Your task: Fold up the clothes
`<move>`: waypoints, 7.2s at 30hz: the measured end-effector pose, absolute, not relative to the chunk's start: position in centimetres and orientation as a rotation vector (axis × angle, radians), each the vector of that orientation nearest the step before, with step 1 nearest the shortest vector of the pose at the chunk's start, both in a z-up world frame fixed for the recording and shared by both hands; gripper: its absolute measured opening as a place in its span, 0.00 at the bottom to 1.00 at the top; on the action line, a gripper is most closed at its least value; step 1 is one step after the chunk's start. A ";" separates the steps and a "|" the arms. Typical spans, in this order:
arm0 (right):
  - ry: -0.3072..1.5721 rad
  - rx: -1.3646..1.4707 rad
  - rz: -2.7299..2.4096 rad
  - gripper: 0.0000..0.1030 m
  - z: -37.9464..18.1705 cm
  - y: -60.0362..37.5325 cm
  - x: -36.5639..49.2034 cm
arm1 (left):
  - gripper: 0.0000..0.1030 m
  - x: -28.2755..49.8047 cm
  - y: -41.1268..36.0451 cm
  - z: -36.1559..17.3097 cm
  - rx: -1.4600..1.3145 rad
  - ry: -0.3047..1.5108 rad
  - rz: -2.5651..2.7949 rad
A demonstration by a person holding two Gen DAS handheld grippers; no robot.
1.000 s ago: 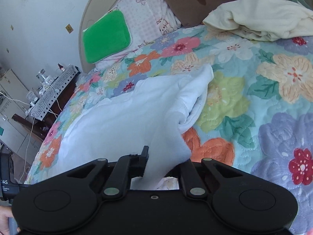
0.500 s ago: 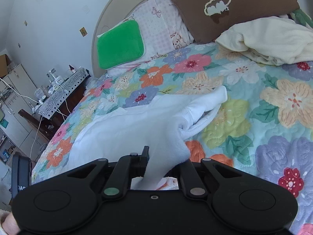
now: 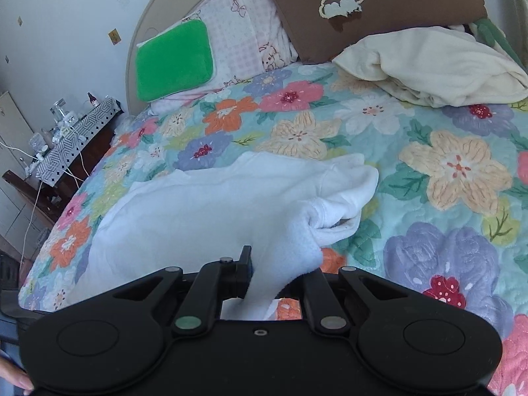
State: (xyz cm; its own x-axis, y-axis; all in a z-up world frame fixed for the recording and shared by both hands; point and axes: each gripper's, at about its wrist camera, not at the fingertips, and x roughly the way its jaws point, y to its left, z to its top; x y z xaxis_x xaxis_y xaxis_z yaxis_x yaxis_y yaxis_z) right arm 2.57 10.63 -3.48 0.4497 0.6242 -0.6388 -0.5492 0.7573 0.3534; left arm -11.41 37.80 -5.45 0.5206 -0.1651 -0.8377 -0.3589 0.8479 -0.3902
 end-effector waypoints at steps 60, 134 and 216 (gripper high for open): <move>0.955 0.272 1.315 0.55 -5.0 28.1 -3.5 | 0.68 -21.2 59.6 -8.3 -1.239 0.626 0.388; 0.915 -0.493 1.250 0.63 -7.6 28.3 -7.1 | 0.42 -16.7 59.2 -2.4 -0.600 0.769 0.501; 1.063 0.042 1.174 0.19 -10.0 26.5 -3.7 | 0.73 -15.0 55.5 -7.8 -0.565 1.033 0.578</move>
